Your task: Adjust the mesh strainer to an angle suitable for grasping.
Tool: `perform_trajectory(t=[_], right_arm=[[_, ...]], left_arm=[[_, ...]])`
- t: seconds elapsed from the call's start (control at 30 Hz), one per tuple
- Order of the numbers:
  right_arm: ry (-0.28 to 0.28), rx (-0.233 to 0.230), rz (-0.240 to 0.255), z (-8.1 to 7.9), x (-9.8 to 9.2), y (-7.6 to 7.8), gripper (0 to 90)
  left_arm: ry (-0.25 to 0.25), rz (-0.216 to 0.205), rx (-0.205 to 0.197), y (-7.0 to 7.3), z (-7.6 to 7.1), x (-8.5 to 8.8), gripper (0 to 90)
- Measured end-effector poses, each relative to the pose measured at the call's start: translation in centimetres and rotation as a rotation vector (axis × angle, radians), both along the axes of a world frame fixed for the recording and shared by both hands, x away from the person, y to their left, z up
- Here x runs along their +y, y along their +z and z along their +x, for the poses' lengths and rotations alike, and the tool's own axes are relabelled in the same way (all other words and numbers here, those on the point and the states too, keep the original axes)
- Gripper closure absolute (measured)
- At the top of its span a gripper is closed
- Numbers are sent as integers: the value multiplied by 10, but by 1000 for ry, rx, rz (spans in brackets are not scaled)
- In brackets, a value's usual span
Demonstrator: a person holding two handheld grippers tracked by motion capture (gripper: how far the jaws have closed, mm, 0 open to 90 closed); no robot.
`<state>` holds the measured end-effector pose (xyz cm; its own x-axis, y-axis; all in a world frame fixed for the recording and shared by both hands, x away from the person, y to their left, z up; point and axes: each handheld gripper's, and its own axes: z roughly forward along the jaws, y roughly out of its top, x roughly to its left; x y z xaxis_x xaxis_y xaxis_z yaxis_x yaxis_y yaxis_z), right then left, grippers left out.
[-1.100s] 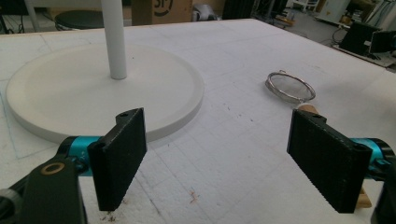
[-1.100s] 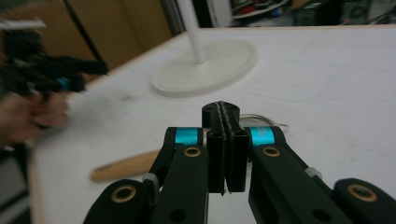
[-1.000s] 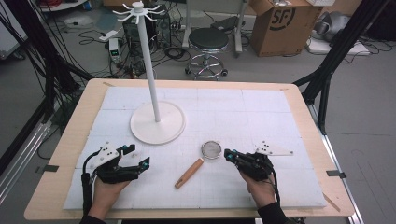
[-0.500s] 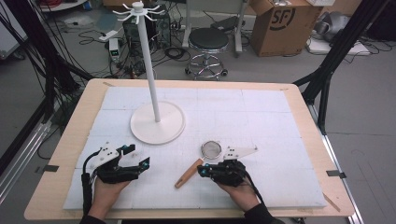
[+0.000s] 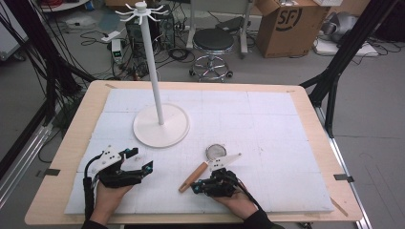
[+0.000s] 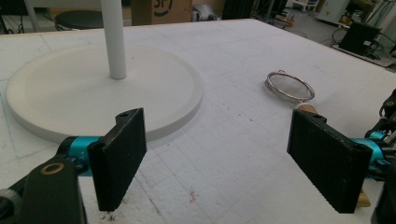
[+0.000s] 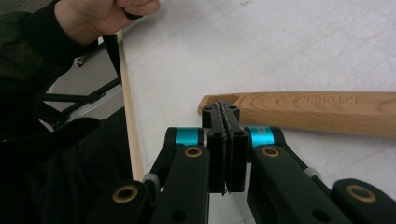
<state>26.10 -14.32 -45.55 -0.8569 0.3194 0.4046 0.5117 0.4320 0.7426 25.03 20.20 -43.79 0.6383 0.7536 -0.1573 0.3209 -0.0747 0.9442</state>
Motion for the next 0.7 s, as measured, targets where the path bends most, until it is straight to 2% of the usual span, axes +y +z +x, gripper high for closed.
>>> perform_trajectory(t=[0.07,0.27,0.7], right_arm=[[6,9,-45,0,4,-1,896],[19,15,-136,2,16,-3,896],[15,72,-127,10,17,-4,897]], left_arm=[[-1,-1,0,0,0,0,203],[4,-5,-4,1,0,1,203],[4,-8,-1,1,0,1,203]])
